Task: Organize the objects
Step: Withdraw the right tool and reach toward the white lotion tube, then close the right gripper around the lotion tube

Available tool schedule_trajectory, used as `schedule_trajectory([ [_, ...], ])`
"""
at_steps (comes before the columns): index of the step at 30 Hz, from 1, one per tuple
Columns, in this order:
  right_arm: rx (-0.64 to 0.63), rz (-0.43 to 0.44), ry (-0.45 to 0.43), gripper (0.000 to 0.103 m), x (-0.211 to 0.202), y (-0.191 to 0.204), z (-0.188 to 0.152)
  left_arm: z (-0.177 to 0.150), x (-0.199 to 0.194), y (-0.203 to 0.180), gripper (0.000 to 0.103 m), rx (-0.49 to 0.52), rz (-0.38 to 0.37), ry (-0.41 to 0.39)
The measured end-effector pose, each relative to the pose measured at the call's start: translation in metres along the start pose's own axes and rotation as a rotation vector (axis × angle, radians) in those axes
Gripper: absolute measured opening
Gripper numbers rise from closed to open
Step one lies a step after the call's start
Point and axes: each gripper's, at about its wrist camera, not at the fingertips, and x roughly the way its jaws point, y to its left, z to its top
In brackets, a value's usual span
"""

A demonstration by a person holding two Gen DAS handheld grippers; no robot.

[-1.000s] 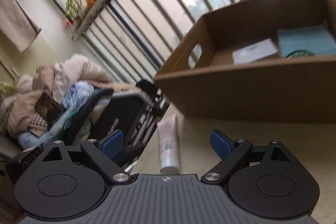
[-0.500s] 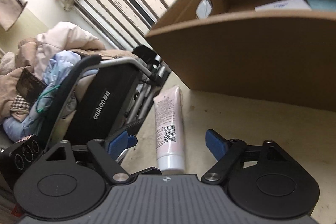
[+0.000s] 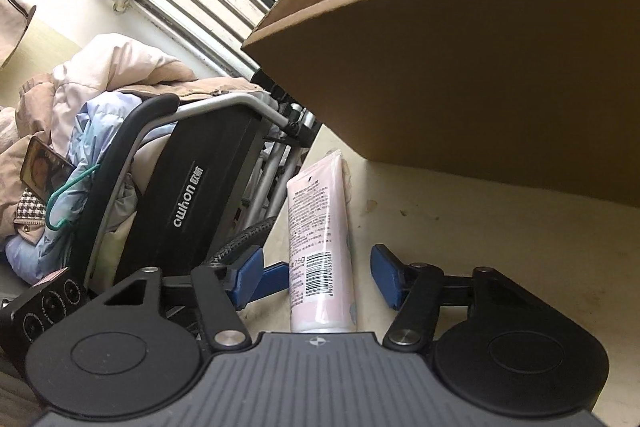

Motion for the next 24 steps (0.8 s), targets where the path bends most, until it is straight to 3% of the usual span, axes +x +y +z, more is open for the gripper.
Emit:
schedule_trajectory([
  [9, -0.016, 0.011, 0.015, 0.053, 0.004, 0.003, -0.002, -0.001, 0.001, 0.001, 0.081, -0.014, -0.040, 0.009],
  [24, -0.022, -0.020, -0.006, 0.050, -0.016, -0.002, -0.021, -0.013, 0.000, -0.020, 0.079, 0.020, -0.123, 0.058],
])
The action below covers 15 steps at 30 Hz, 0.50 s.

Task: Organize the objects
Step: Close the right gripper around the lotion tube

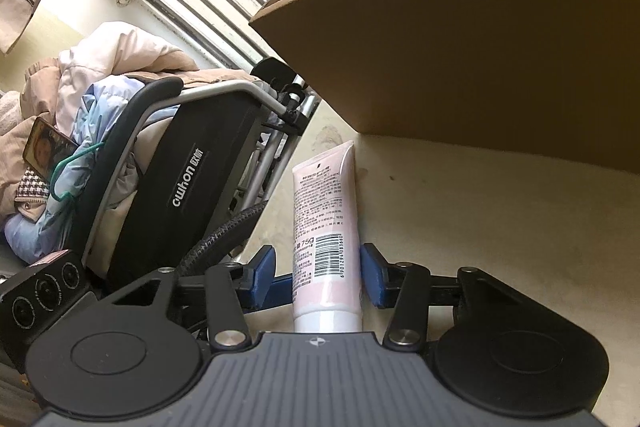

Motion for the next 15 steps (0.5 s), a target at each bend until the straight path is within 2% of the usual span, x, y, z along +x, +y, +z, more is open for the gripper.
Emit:
schedule_trajectory([
  [15, 0.070, -0.033, -0.051, 0.049, -0.050, -0.027, -0.032, -0.014, 0.016, -0.040, 0.079, 0.087, -0.084, 0.070],
])
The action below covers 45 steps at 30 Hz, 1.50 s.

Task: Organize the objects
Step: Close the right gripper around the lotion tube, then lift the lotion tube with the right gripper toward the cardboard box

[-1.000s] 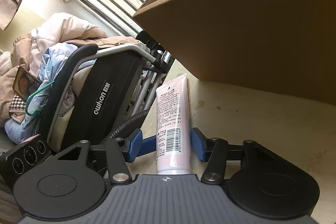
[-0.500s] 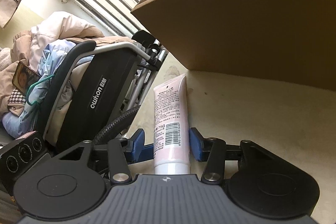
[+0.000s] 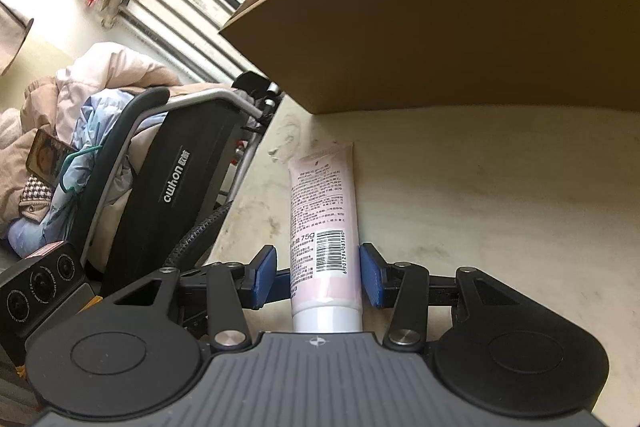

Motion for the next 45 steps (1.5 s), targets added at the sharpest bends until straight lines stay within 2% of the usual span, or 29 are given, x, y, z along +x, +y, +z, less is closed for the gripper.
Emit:
schedule_trajectory([
  [8, 0.068, -0.042, -0.047, 0.049, -0.037, -0.019, -0.020, -0.002, 0.017, -0.025, 0.079, 0.074, -0.067, 0.044],
  [14, 0.131, -0.066, -0.089, 0.049, -0.055, -0.030, -0.033, -0.003, 0.029, -0.030, 0.079, 0.113, -0.102, 0.083],
  [18, 0.161, -0.057, -0.104, 0.049, -0.057, -0.033, -0.038, -0.017, 0.024, -0.034, 0.079, 0.105, -0.096, 0.105],
  [23, 0.221, -0.019, -0.102, 0.050, -0.057, -0.039, -0.040, -0.008, 0.014, -0.022, 0.079, 0.063, -0.120, 0.101],
  [29, 0.222, -0.031, -0.128, 0.050, -0.063, -0.044, -0.040, -0.002, 0.001, -0.005, 0.079, 0.022, -0.110, 0.082],
  [32, 0.216, -0.023, -0.133, 0.050, -0.064, -0.046, -0.040, 0.000, 0.003, -0.006, 0.073, 0.022, -0.089, 0.085],
  [35, 0.210, -0.019, -0.135, 0.047, -0.064, -0.047, -0.040, -0.002, 0.006, -0.007, 0.068, 0.035, -0.085, 0.106],
  [37, 0.208, -0.018, -0.133, 0.037, -0.062, -0.049, -0.041, -0.002, 0.015, -0.008, 0.066, 0.035, -0.087, 0.120],
  [39, 0.214, 0.004, -0.127, 0.033, -0.061, -0.052, -0.041, -0.004, 0.016, -0.006, 0.065, 0.034, -0.093, 0.113],
  [45, 0.212, 0.028, -0.133, 0.033, -0.058, -0.054, -0.041, -0.005, 0.030, -0.011, 0.065, 0.015, -0.096, 0.094],
])
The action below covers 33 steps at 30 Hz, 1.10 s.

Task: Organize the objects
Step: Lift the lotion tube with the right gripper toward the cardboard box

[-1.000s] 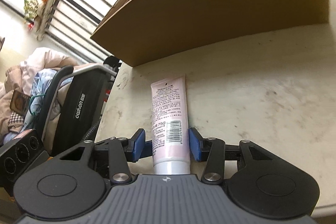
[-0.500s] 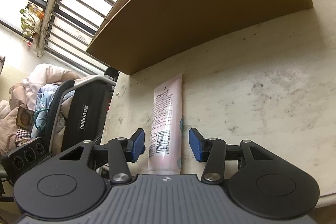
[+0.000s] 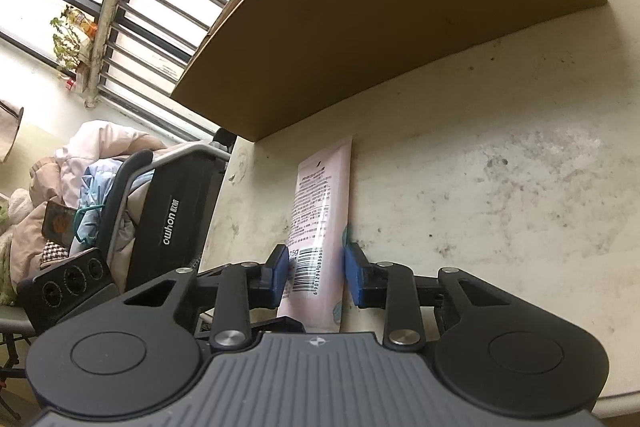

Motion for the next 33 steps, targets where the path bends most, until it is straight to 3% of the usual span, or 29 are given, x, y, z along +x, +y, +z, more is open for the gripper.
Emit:
schedule_trajectory([
  [13, 0.033, 0.037, -0.015, 0.034, 0.010, -0.002, 0.004, -0.004, -0.019, -0.004, 0.073, 0.049, 0.054, -0.033],
  [16, 0.043, 0.045, -0.017, 0.035, 0.013, -0.002, 0.005, -0.005, -0.021, -0.008, 0.069, 0.078, 0.095, -0.041],
  [19, 0.054, 0.046, -0.016, 0.035, 0.014, -0.001, 0.006, -0.008, -0.022, -0.013, 0.057, 0.115, 0.154, -0.047],
  [23, 0.076, 0.054, -0.009, 0.035, 0.013, -0.002, 0.005, -0.011, -0.033, -0.011, 0.050, 0.115, 0.162, -0.055],
  [33, 0.075, 0.069, -0.018, 0.035, 0.009, 0.005, 0.005, -0.009, -0.042, -0.014, 0.050, 0.136, 0.191, -0.065],
])
